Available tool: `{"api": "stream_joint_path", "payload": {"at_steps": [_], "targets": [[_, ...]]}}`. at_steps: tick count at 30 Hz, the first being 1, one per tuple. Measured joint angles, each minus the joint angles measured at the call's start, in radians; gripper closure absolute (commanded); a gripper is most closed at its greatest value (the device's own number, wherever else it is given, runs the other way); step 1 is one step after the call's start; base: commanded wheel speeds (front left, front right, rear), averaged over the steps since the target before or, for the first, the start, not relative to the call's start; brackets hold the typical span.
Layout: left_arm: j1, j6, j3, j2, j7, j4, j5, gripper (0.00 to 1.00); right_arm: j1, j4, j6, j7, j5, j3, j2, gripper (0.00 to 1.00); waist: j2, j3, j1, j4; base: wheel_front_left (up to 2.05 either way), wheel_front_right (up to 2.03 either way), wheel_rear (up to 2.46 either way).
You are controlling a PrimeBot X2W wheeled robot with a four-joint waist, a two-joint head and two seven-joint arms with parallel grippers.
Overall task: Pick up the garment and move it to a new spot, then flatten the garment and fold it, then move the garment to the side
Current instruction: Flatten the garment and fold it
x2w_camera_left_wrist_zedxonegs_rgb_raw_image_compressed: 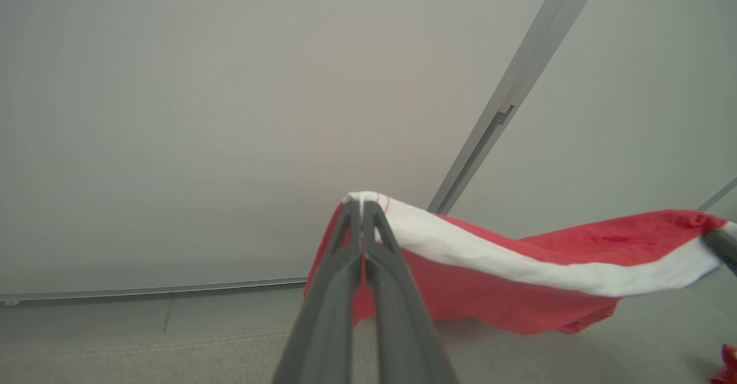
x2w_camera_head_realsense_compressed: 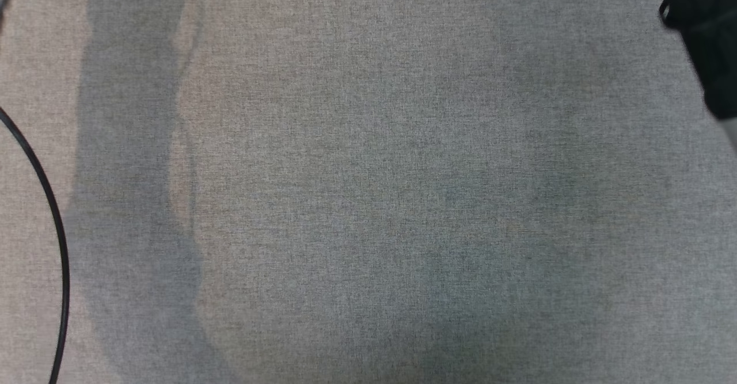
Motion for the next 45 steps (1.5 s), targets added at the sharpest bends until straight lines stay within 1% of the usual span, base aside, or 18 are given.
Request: {"api": "stream_joint_path", "payload": {"at_steps": [6, 11, 12, 13, 16, 22, 27, 31, 35, 37, 41, 44, 45], "targets": [[0.125, 0.0, -0.06, 0.031, 0.016, -0.059, -0.082, 1.0, 0.116, -0.034, 0.0, -0.004, 0.099, 0.119, -0.049, 1.0, 0.0, -0.037, 0.0, 0.002, 0.0, 0.0, 0.0], [0.255, 0.0, -0.095, 0.06, 0.007, -0.131, -0.164, 1.0, 0.21, -0.054, 0.0, -0.003, 0.174, 0.214, -0.076, 1.0, 0.0, -0.102, 0.0, -0.002, 0.0, 0.0, 0.0], [0.287, 0.0, -0.107, 0.066, 0.007, -0.147, -0.177, 1.0, 0.227, -0.048, 0.0, 0.005, 0.179, 0.237, -0.078, 1.0, 0.0, -0.118, 0.0, -0.004, 0.0, 0.0, 0.0], [0.353, 0.0, -0.131, 0.078, -0.004, -0.166, -0.192, 1.0, 0.262, -0.023, 0.0, 0.037, 0.208, 0.274, -0.077, 1.0, 0.0, -0.151, 0.0, -0.008, 0.0, 0.0, 0.0], [0.448, 0.0, -0.155, 0.092, -0.028, -0.182, -0.213, 1.0, 0.312, 0.016, 0.0, 0.075, 0.231, 0.319, -0.068, 1.0, 0.0, -0.206, 0.0, -0.014, 0.0, 0.0, 0.0], [0.613, 0.0, -0.181, 0.111, -0.096, -0.228, -0.263, 1.0, 0.405, 0.011, 0.0, 0.073, 0.28, 0.385, -0.053, 1.0, 0.0, -0.313, 0.0, -0.028, 0.0, 0.0, 0.0], [0.742, 0.0, -0.207, 0.136, -0.148, -0.274, -0.279, 1.0, 0.507, -0.033, 0.0, 0.057, 0.3, 0.459, -0.074, 1.0, 0.0, -0.39, 0.0, -0.038, 0.0, 0.0, 0.0], [0.84, 0.0, -0.221, 0.151, -0.184, -0.333, -0.297, 1.0, 0.596, -0.101, 0.0, 0.03, 0.317, 0.524, -0.123, 1.0, 0.0, -0.448, 0.0, -0.039, 0.0, 0.0, 0.0], [0.941, 0.002, -0.227, 0.183, -0.214, -0.401, -0.303, 1.0, 0.683, -0.154, 0.0, -0.011, 0.349, 0.537, -0.163, 1.0, 0.0, -0.499, 0.0, -0.038, 0.0, 0.0, 0.0], [0.985, 0.021, -0.23, 0.195, -0.228, -0.447, -0.3, 1.0, 0.737, -0.187, 0.0, -0.026, 0.37, 0.538, -0.177, 1.0, 0.0, -0.523, 0.0, -0.035, 0.0, 0.0, 0.0], [1.079, 0.1, -0.217, 0.219, -0.255, -0.567, -0.258, 1.0, 0.824, -0.241, 0.0, -0.046, 0.344, 0.54, -0.232, 1.0, 0.0, -0.56, 0.0, -0.021, 0.0, 0.0, 0.0], [1.171, 0.155, -0.187, 0.225, -0.261, -0.67, -0.246, 1.0, 0.911, -0.285, 0.0, -0.052, 0.302, 0.491, -0.277, 1.0, 0.0, -0.574, 0.0, 0.0, 0.0, 0.0, 0.0], [1.171, 0.155, -0.187, 0.225, -0.261, -0.67, -0.246, 1.0, 0.911, -0.285, 0.0, -0.052, 0.302, 0.491, -0.277, 1.0, 0.0, -0.574, 0.0, 0.0, 0.0, 0.0, 0.0]]}}
